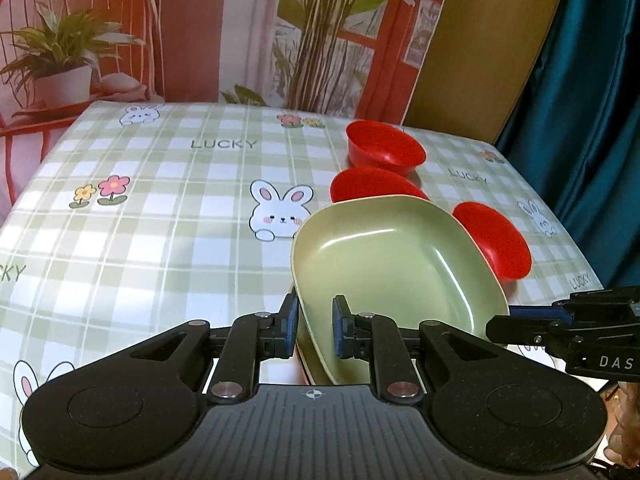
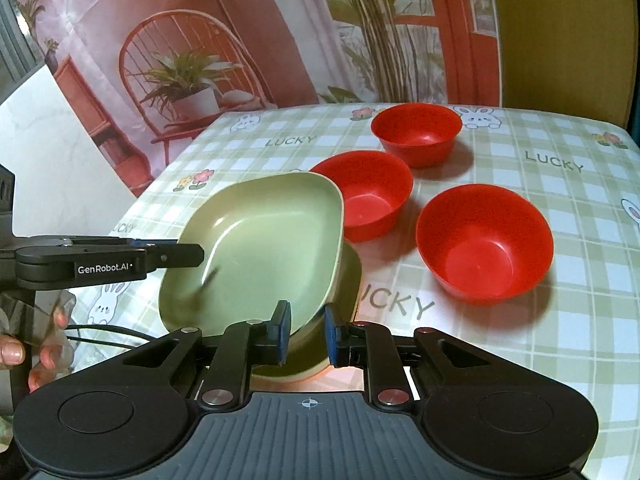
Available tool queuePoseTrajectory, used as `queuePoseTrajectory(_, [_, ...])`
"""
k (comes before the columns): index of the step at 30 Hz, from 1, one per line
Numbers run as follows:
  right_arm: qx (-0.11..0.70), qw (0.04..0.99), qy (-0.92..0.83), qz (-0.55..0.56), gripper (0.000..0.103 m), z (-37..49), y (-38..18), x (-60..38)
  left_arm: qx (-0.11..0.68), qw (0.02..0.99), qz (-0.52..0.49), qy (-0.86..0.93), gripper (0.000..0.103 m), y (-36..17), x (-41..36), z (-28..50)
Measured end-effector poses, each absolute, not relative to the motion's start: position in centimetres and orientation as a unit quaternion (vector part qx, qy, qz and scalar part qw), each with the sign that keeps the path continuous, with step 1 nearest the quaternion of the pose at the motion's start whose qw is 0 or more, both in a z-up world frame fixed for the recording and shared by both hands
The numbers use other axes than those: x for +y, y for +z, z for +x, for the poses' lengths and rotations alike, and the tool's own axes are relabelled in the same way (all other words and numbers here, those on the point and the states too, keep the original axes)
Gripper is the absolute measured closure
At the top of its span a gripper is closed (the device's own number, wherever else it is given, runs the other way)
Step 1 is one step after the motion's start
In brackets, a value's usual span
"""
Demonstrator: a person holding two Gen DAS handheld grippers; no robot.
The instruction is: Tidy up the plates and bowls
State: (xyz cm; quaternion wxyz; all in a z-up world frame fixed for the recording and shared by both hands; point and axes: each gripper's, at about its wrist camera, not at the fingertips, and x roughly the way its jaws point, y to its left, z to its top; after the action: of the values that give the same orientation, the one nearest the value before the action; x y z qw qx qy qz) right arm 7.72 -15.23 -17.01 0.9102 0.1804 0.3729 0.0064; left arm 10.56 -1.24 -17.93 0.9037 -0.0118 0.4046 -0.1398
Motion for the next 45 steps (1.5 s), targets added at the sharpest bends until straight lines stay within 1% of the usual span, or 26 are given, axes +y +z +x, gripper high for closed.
queuePoseTrajectory(9, [0.387, 0.905, 0.014, 0.173, 0.084, 7.3, -17.2, -14.7, 0.416, 0.899, -0.011, -0.139, 0.085, -18.3, -1.3, 10.0])
queuePoseTrajectory(14, [0.393, 0.902, 0.017, 0.178, 0.081, 7.4, -17.5, -14.7, 0.419, 0.897, -0.014, -0.140, 0.085, -18.4, -1.3, 10.2])
queuePoseTrajectory(17, [0.397, 0.898, 0.018, 0.189, 0.080, 7.6, -17.8, -15.1, 0.421, 0.896, -0.012, -0.142, 0.083, -18.5, -1.4, 10.3])
queuePoseTrajectory(25, [0.398, 0.893, 0.018, 0.207, 0.079, 7.7, -18.1, -15.4, 0.426, 0.894, -0.023, -0.140, 0.083, -18.9, -1.3, 10.8])
queuePoseTrajectory(27, [0.397, 0.894, 0.017, 0.207, 0.076, 7.7, -18.1, -15.4, 0.425, 0.895, -0.022, -0.135, 0.079, -18.8, -1.2, 11.0])
queuePoseTrajectory(31, [0.393, 0.897, 0.008, 0.203, 0.074, 7.8, -17.8, -15.7, 0.418, 0.899, -0.030, -0.125, 0.076, -18.4, -0.8, 11.3])
queuePoseTrajectory(33, [0.383, 0.901, 0.000, 0.202, 0.074, 7.7, -17.3, -16.2, 0.409, 0.904, -0.035, -0.120, 0.073, -17.9, -0.5, 11.5])
queuePoseTrajectory(43, [0.272, 0.945, -0.061, 0.171, 0.074, 8.1, -12.3, -21.2, 0.339, 0.931, -0.065, -0.120, 0.072, -13.3, 0.1, 13.6])
queuePoseTrajectory(45, [0.256, 0.953, -0.074, 0.146, 0.074, 8.8, -11.7, -22.0, 0.322, 0.936, -0.074, -0.121, 0.072, -12.3, -0.4, 14.4])
